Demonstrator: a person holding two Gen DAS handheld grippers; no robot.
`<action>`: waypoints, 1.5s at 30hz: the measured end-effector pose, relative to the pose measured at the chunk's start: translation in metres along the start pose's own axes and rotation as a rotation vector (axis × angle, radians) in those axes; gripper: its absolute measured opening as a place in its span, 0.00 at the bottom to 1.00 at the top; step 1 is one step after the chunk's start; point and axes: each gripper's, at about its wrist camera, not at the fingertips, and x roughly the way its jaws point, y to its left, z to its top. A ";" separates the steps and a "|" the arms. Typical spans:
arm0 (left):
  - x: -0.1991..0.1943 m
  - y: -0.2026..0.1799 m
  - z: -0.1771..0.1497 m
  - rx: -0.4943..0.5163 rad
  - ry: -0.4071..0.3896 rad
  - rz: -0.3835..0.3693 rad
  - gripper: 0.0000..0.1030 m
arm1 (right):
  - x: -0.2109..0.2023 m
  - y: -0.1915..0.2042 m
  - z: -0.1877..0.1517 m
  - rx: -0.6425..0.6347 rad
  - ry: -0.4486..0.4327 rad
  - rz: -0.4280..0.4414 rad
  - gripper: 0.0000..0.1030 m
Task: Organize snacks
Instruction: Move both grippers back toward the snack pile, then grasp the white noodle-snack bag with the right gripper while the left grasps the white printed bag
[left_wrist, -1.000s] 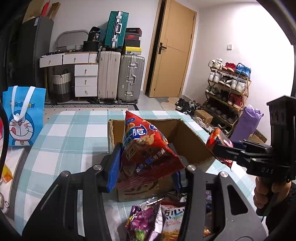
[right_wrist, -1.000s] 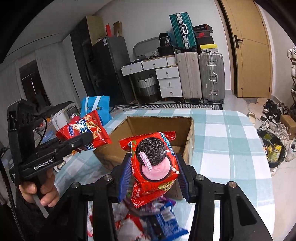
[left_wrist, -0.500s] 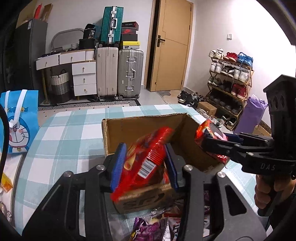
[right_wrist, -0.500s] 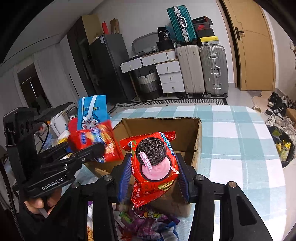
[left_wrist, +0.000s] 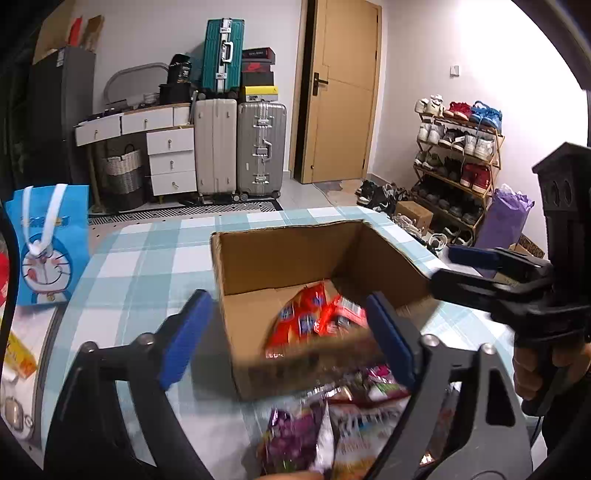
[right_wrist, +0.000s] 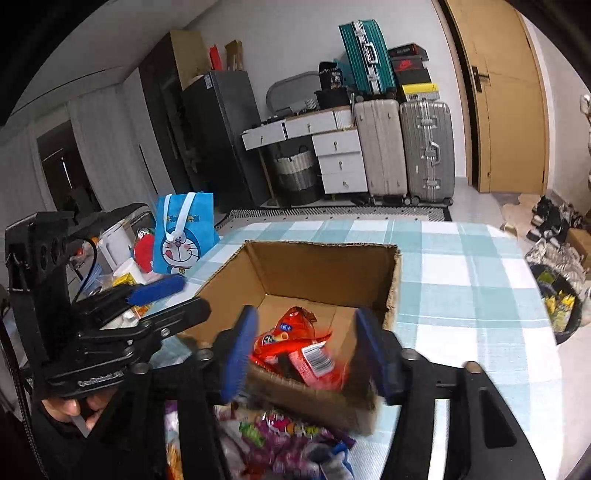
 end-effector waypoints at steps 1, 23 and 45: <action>-0.008 0.000 -0.005 -0.011 0.007 0.001 0.84 | -0.008 0.000 -0.003 0.004 -0.007 -0.009 0.94; -0.084 -0.003 -0.112 -0.068 0.138 0.027 1.00 | -0.081 0.016 -0.107 0.053 0.105 -0.043 1.00; -0.065 -0.012 -0.135 -0.030 0.260 -0.016 1.00 | -0.048 0.035 -0.126 0.046 0.252 0.107 0.83</action>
